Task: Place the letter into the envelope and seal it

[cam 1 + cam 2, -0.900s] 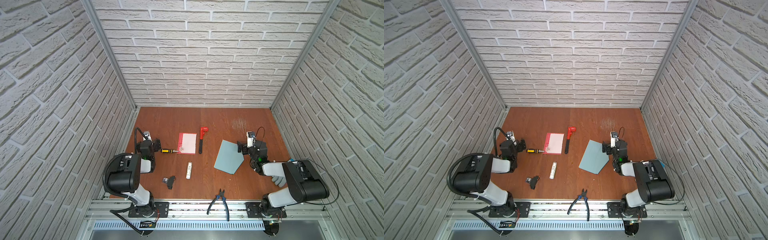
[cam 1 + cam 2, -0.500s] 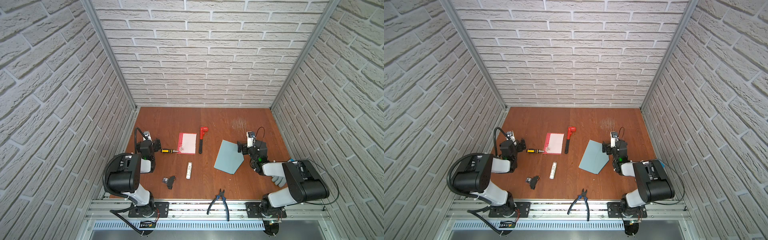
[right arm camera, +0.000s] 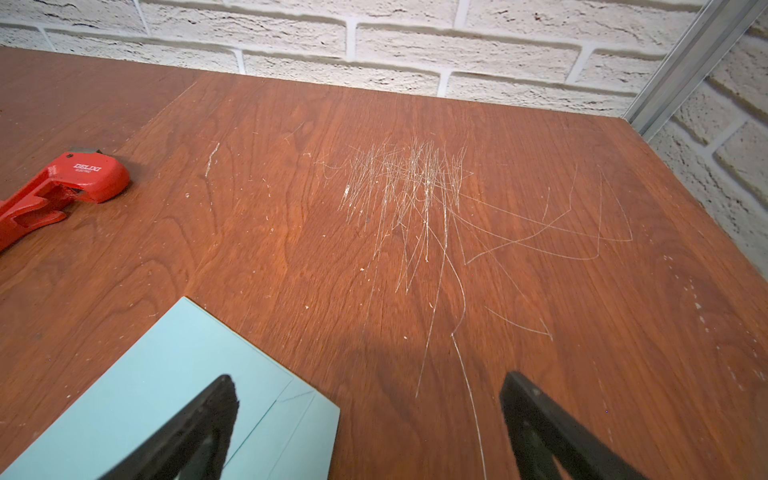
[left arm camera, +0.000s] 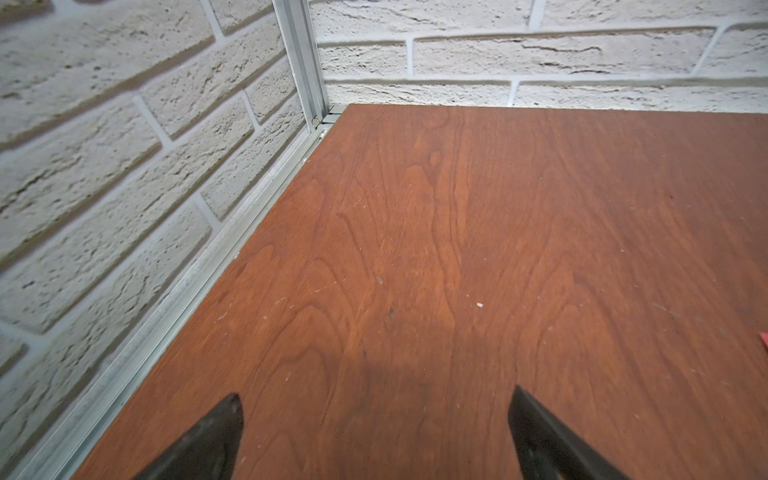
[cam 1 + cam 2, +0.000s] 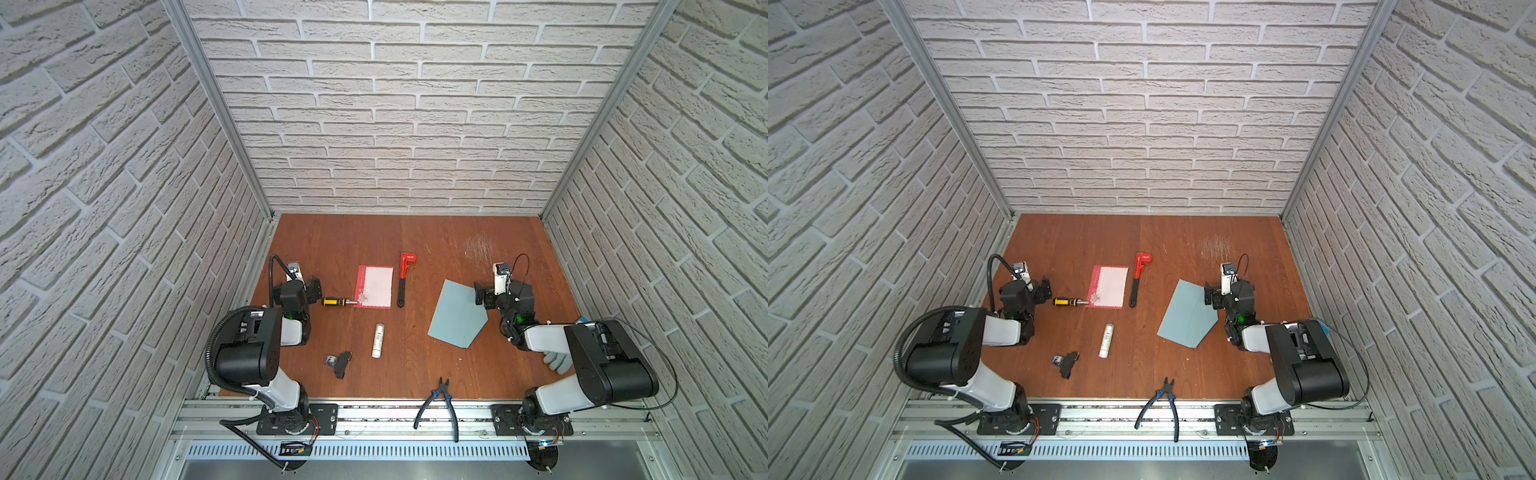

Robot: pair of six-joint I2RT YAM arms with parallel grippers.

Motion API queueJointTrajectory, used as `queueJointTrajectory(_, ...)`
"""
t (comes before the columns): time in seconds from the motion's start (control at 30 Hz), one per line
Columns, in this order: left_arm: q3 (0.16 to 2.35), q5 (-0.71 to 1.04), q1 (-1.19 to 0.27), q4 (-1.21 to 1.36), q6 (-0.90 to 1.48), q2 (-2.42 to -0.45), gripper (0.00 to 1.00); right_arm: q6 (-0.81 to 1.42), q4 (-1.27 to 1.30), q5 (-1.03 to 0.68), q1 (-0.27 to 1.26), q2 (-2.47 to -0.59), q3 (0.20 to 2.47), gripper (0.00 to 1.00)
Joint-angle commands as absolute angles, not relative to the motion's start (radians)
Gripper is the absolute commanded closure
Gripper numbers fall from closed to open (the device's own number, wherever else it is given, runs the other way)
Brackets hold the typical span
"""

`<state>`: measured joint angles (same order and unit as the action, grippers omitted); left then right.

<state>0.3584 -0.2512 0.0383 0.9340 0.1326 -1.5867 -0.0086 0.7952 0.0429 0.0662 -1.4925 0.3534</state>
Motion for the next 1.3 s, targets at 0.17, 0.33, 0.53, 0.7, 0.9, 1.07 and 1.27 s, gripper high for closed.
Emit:
queueJointTrajectory(0.17, 0.364, -0.244, 0.042, 0.966, 0.135, -1.574, 0.02, -0.015, 0.815, 0.034, 0.061, -1.476, 0.371, 0.0)
queueJointTrajectory(0.33, 0.364, -0.245, 0.043, 0.966, 0.134, -1.574, 0.02, -0.015, 0.815, 0.034, 0.061, -1.474, 0.37, 0.0)
queueJointTrajectory(0.53, 0.364, -0.247, 0.041, 0.966, 0.132, -1.574, 0.02, -0.015, 0.816, 0.033, 0.061, -1.474, 0.37, 0.0)
queueJointTrajectory(0.7, 0.364, -0.247, 0.041, 0.964, 0.133, -1.574, 0.02, -0.015, 0.816, 0.034, 0.061, -1.474, 0.37, 0.0)
queueJointTrajectory(0.9, 0.364, -0.244, 0.042, 0.963, 0.136, -1.574, 0.02, -0.014, 0.811, 0.029, 0.059, -1.474, 0.371, 0.0)
queueJointTrajectory(1.07, 0.36, -0.25, 0.04, 0.972, 0.131, -1.573, 0.02, -0.007, 0.817, 0.008, 0.049, -1.47, 0.367, 0.0)
queueJointTrajectory(1.27, 0.496, -0.456, -0.086, 0.611, 0.048, -1.334, 0.02, 0.029, 0.385, 0.056, 0.048, -1.251, 0.515, 0.07)
